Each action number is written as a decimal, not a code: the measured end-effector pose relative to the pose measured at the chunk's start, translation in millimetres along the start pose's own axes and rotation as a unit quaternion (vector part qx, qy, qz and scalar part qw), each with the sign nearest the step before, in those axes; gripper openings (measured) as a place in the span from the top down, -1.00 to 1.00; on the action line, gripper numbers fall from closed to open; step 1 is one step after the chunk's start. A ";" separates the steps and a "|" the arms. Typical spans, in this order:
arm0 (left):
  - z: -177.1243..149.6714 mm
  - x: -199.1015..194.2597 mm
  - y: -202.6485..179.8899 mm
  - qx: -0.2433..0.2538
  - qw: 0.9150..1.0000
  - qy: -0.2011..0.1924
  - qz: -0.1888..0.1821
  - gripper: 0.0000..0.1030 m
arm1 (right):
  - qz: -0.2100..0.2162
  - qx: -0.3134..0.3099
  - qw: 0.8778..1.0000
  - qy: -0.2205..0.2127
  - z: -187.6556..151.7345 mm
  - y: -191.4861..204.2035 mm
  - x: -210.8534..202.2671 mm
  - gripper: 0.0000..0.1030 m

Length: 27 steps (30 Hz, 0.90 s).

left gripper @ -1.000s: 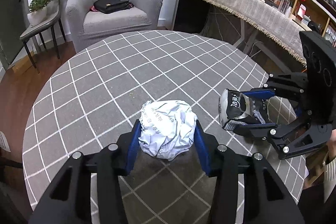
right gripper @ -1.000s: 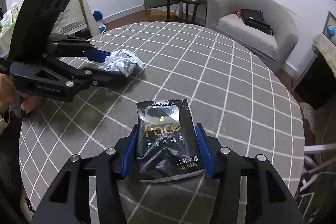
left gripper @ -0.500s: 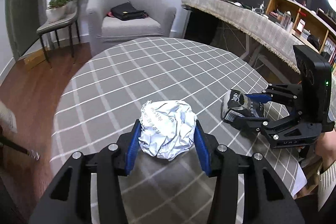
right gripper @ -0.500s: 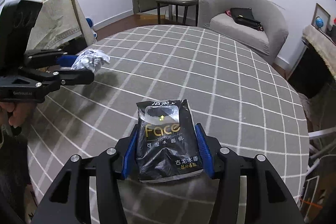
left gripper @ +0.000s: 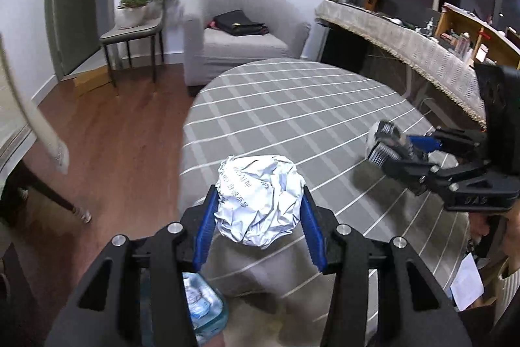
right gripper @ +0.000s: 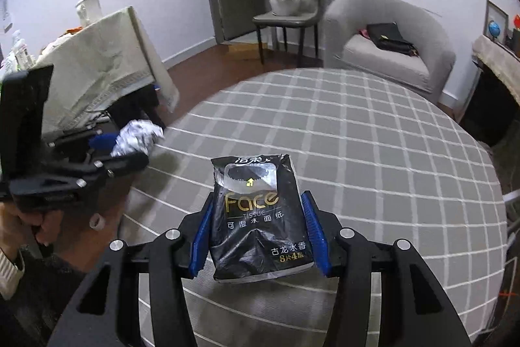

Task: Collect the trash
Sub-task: 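Carry the foil ball and black tissue pack over the teal bin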

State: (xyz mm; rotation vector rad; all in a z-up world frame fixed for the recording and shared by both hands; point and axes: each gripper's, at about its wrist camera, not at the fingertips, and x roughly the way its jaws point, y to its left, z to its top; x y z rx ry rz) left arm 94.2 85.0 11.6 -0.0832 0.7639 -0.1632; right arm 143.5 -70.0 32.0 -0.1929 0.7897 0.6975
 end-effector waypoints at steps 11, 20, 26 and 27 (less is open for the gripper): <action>-33.1 -11.6 89.6 -0.069 0.996 0.025 0.049 0.01 | 0.036 -0.014 0.999 -0.017 23.2 69.1 24.7 -0.01; -73.6 6.6 154.3 -0.124 0.987 0.078 0.069 0.01 | 0.067 -0.029 0.997 -0.014 41.7 125.0 60.8 -0.01; -97.4 16.5 177.1 -0.134 0.982 0.109 0.073 0.00 | 0.083 -0.038 0.996 0.004 40.9 153.3 83.9 -0.01; -100.4 17.5 178.7 -0.134 0.982 0.112 0.073 0.00 | 0.084 -0.042 0.996 0.008 40.1 158.3 88.5 -0.01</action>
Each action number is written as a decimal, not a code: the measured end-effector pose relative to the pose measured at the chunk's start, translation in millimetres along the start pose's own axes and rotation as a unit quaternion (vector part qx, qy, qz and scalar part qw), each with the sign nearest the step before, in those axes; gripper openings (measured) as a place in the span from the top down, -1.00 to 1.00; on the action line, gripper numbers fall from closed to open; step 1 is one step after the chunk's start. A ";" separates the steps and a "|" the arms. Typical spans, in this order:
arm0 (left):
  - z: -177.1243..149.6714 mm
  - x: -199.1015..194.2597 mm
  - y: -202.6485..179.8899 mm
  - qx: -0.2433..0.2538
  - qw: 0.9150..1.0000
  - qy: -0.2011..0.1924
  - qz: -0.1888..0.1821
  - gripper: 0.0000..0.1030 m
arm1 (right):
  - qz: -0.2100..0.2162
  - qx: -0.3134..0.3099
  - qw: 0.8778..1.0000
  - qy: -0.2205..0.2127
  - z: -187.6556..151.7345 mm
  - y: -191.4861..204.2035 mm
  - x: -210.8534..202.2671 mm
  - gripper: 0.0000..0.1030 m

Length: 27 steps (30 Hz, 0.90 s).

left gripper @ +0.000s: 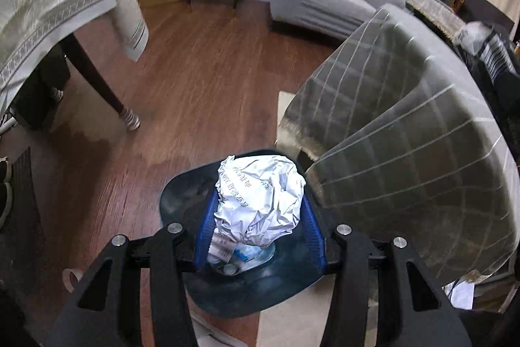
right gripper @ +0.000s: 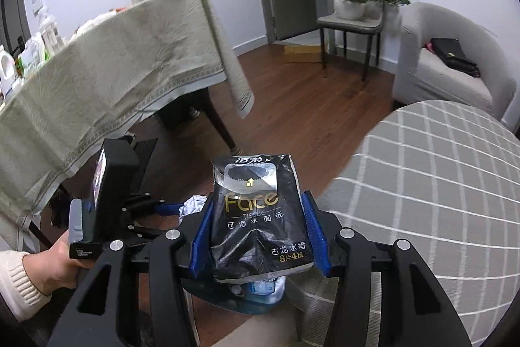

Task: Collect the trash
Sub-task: 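Carry the foil ball and black tissue pack over the teal bin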

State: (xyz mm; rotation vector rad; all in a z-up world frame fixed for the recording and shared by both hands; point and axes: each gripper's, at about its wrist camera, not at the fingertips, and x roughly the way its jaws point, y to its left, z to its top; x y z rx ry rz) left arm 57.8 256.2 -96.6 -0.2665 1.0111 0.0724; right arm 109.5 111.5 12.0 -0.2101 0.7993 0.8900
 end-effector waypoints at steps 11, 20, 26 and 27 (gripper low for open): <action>-31.1 38.2 23.1 -0.002 0.997 0.074 0.007 -0.01 | 0.013 -0.007 0.999 0.036 0.3 24.2 41.0 -0.01; -50.9 58.2 35.6 0.017 0.992 0.120 0.027 -0.22 | 0.020 -0.015 0.997 0.068 -3.7 35.9 68.9 -0.01; -43.4 40.4 39.5 0.010 0.995 0.095 0.013 -0.28 | 0.020 -0.012 0.995 0.092 -9.9 38.6 88.6 -0.01; -41.8 36.5 40.1 0.008 0.996 0.089 0.010 -0.28 | 0.020 -0.012 0.995 0.095 -11.0 39.1 91.6 -0.01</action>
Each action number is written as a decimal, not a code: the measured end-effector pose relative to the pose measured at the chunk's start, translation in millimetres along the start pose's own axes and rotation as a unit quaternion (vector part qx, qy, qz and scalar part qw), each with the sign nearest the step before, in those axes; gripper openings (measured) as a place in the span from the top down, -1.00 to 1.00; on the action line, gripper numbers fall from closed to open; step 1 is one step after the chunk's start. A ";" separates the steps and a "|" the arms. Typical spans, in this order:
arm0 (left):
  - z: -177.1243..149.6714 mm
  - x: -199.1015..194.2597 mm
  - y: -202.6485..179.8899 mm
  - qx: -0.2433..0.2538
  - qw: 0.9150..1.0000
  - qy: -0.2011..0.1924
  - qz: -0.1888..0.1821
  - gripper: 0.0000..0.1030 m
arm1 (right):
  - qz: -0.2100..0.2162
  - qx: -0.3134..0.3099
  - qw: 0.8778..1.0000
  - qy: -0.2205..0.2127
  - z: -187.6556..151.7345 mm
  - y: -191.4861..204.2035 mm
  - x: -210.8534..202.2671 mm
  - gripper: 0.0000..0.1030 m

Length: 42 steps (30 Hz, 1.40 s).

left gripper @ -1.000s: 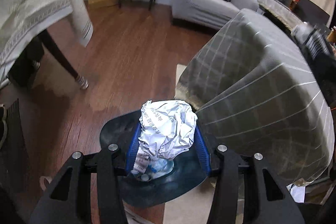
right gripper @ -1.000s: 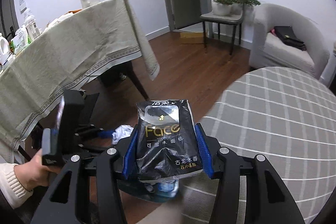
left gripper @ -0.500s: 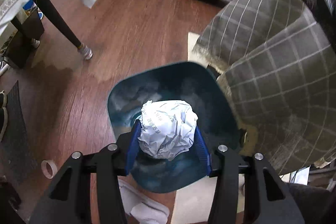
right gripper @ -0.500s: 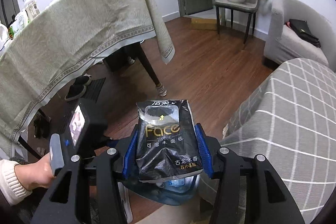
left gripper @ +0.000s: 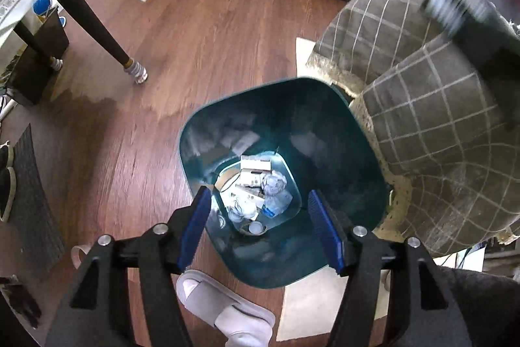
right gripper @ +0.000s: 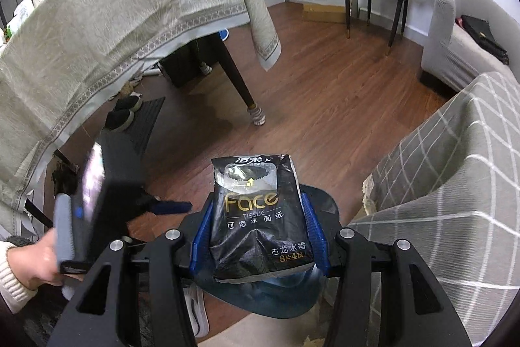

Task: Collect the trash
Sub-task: 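Carry the foil ball and black tissue pack over the teal bin, then open the left gripper to drop the foil ball while the right gripper releases the tissue pack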

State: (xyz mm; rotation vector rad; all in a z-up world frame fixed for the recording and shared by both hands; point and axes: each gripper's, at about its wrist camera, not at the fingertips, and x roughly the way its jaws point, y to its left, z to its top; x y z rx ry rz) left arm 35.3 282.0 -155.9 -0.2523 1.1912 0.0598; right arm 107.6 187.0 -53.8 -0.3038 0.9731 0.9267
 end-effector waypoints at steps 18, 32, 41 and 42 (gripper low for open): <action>12.7 -84.0 14.7 -0.029 0.993 -0.117 0.007 0.18 | -0.005 0.005 0.995 0.098 -28.9 0.9 73.8 -0.01; 30.9 -122.3 4.8 -0.029 0.986 -0.163 -0.015 0.31 | -0.023 -0.036 0.987 0.157 -54.3 3.5 95.4 -0.23; 37.9 -159.8 3.9 -0.031 0.982 -0.188 0.000 0.31 | -0.017 -0.043 0.998 0.050 -32.2 17.3 20.9 -0.12; 37.0 -164.7 2.1 -0.023 0.981 -0.193 0.009 0.29 | -0.029 -0.050 0.998 0.037 -33.5 20.7 9.4 -0.12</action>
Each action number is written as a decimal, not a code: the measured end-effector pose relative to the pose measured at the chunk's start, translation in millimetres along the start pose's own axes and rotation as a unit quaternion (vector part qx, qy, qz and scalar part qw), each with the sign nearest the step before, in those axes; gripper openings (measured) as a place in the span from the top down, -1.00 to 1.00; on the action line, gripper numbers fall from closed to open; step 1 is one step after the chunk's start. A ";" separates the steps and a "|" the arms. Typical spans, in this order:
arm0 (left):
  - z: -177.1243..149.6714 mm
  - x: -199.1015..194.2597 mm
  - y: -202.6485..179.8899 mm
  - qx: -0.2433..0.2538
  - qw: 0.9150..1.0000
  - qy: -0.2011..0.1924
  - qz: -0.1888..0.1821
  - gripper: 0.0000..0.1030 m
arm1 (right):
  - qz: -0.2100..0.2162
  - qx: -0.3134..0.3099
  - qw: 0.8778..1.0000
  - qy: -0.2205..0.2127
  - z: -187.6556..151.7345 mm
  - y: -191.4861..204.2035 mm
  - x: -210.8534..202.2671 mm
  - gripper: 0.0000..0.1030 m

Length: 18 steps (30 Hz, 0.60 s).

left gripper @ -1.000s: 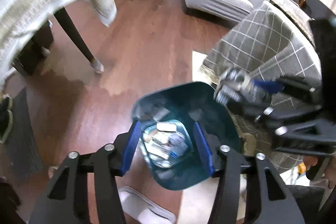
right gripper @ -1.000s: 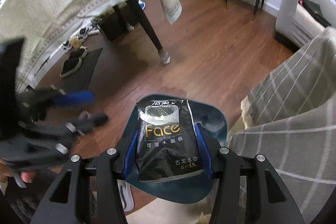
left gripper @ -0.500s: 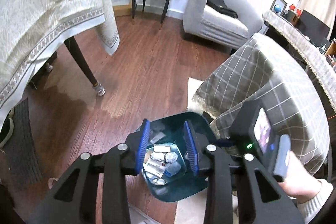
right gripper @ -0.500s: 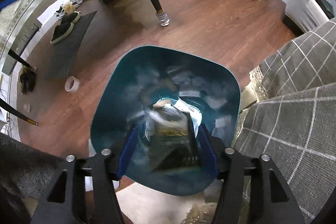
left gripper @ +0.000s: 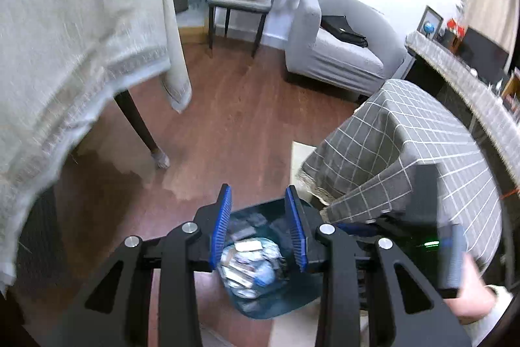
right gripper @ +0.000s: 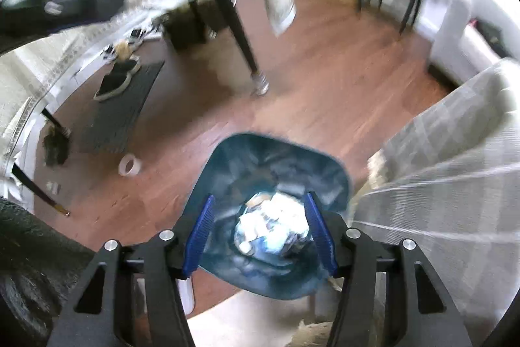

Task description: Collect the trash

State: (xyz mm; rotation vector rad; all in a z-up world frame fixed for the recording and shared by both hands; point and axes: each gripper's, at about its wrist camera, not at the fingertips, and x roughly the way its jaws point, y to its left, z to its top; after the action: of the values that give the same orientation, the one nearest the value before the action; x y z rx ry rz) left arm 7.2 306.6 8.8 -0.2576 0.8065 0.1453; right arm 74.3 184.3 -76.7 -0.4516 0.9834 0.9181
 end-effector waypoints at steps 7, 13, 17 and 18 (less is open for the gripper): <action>-12.2 -27.9 0.7 -0.026 1.000 -0.006 0.004 0.29 | -0.041 0.015 0.998 -0.048 -18.7 -6.3 -77.0 -0.07; -10.3 -64.9 -21.2 -0.005 1.000 -0.026 0.015 0.00 | -0.065 0.054 0.992 -0.093 -43.6 -30.7 -149.6 -0.07; -7.4 -83.2 -36.2 0.001 0.999 -0.040 0.015 -0.13 | -0.095 0.078 0.986 -0.110 -59.6 -45.9 -188.8 -0.07; -7.4 -87.9 -40.5 0.003 0.999 -0.043 0.014 -0.21 | -0.099 0.084 0.985 -0.113 -64.3 -49.6 -198.3 -0.15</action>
State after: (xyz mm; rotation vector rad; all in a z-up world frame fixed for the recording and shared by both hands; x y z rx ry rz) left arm -48.9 263.0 74.9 -0.2333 0.7250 0.1798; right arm 35.5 22.2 57.9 -0.2899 0.7852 0.6835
